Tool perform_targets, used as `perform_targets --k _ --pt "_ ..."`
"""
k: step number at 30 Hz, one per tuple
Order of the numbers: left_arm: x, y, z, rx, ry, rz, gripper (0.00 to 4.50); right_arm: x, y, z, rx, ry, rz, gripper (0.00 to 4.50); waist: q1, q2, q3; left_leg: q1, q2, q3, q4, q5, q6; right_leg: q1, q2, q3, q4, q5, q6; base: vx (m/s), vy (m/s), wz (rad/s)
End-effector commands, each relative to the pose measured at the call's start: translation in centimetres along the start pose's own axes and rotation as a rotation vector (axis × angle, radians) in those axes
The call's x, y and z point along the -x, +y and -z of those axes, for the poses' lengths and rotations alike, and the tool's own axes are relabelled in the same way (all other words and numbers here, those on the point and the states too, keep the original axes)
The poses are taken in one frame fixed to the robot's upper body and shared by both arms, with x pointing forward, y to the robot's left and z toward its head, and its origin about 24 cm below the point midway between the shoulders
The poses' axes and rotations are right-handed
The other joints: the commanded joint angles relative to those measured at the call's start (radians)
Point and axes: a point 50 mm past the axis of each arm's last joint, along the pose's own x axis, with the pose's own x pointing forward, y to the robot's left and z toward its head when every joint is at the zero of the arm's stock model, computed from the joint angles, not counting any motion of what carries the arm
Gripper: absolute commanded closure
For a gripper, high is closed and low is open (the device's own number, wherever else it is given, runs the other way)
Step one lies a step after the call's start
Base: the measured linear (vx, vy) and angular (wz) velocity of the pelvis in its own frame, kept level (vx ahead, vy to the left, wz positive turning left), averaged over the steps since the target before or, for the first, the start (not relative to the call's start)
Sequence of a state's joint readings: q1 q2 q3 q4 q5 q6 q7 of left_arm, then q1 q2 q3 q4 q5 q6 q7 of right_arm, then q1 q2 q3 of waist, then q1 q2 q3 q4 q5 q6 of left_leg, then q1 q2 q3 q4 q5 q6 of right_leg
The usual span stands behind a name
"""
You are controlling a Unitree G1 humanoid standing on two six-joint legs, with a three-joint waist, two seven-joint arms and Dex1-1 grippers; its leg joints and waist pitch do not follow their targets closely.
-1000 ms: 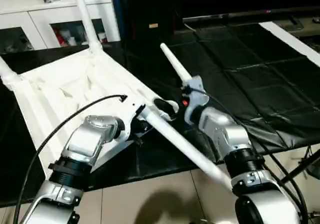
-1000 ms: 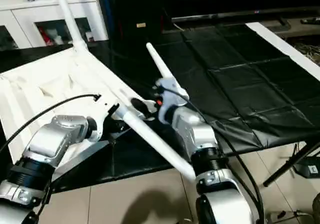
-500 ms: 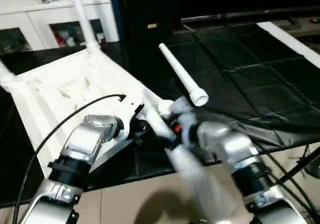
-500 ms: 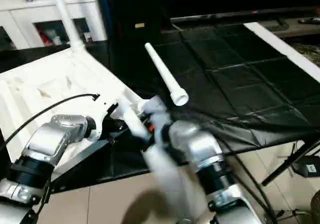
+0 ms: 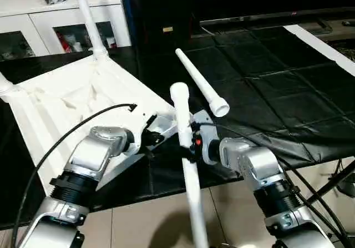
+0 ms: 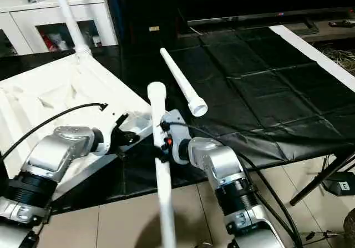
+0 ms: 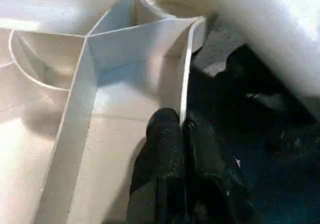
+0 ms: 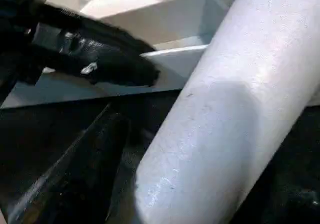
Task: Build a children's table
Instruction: Insert table leg to table base
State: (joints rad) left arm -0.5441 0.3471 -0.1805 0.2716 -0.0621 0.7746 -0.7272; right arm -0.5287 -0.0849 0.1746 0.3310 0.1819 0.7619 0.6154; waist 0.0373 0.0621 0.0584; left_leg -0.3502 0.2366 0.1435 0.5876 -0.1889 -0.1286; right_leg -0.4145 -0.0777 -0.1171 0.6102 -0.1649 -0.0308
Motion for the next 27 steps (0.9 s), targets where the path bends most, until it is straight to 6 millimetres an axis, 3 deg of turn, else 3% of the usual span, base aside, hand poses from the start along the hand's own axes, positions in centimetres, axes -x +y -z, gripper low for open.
perform_targets --k 1,8,16,19,22,25,26,27 --pt "0.8 1.2 -0.1 -0.017 0.007 -0.062 4.50 0.1 -0.5 -0.2 -0.039 -0.014 0.025 1.44 0.015 0.007 -0.071 -0.010 -0.025 0.016 -0.062 -0.199 0.023 0.071 -0.049 0.044 -0.092 -0.326 -0.126 0.000 0.000 0.00" --pt "1.4 1.6 -0.4 -0.158 -0.009 -0.008 4.50 0.6 -0.9 -0.9 -0.166 -0.099 0.003 1.97 0.019 0.010 -0.076 -0.009 -0.023 0.014 -0.062 -0.171 0.022 0.071 -0.050 0.047 -0.085 -0.257 -0.145 0.000 0.000 0.00" --pt "2.3 3.4 -1.1 -0.299 -0.034 -0.033 4.50 2.1 -1.9 -4.2 -0.386 -0.359 -0.080 2.41 0.033 0.017 -0.079 -0.005 -0.021 0.014 -0.063 -0.173 0.009 0.071 -0.052 0.048 -0.077 -0.226 -0.153 0.000 0.000 0.00" --pt "2.7 3.9 -1.6 -0.316 -0.073 -0.028 3.93 2.5 -2.2 -5.0 -0.441 -0.429 -0.104 2.75 0.037 0.016 -0.085 -0.006 -0.021 0.015 -0.060 -0.142 0.008 0.073 -0.052 0.050 -0.069 -0.162 -0.172 0.000 0.000 0.00" --pt "3.2 4.0 -2.1 -0.286 -0.120 -0.013 3.74 2.9 -2.5 -5.8 -0.483 -0.490 -0.109 2.78 0.041 0.015 -0.084 -0.008 -0.020 0.016 -0.059 -0.124 0.005 0.073 -0.051 0.050 -0.061 -0.117 -0.190 0.000 0.000 0.00" --pt "4.6 3.9 -3.4 -0.203 -0.248 0.015 3.60 3.3 -3.0 -7.3 -0.598 -0.622 -0.115 2.80 0.044 0.010 -0.083 -0.005 -0.020 0.019 -0.061 -0.140 0.000 0.071 -0.056 0.051 -0.063 -0.163 -0.195 0.000 0.000 0.00" --pt "4.6 3.9 -3.4 -0.203 -0.248 0.015 3.54 3.3 -3.0 -7.3 -0.598 -0.622 -0.115 2.80 0.046 0.012 -0.082 -0.004 -0.020 0.020 -0.060 -0.146 0.001 0.068 -0.055 0.050 -0.066 -0.186 -0.189 0.000 0.000 0.00" --pt "5.2 3.7 -3.7 -0.170 -0.294 0.041 3.41 3.4 -3.0 -7.8 -0.617 -0.661 -0.122 2.80 0.046 0.006 -0.080 -0.003 -0.019 0.021 -0.061 -0.148 0.000 0.068 -0.054 0.051 -0.067 -0.192 -0.185 0.000 0.000 0.00"
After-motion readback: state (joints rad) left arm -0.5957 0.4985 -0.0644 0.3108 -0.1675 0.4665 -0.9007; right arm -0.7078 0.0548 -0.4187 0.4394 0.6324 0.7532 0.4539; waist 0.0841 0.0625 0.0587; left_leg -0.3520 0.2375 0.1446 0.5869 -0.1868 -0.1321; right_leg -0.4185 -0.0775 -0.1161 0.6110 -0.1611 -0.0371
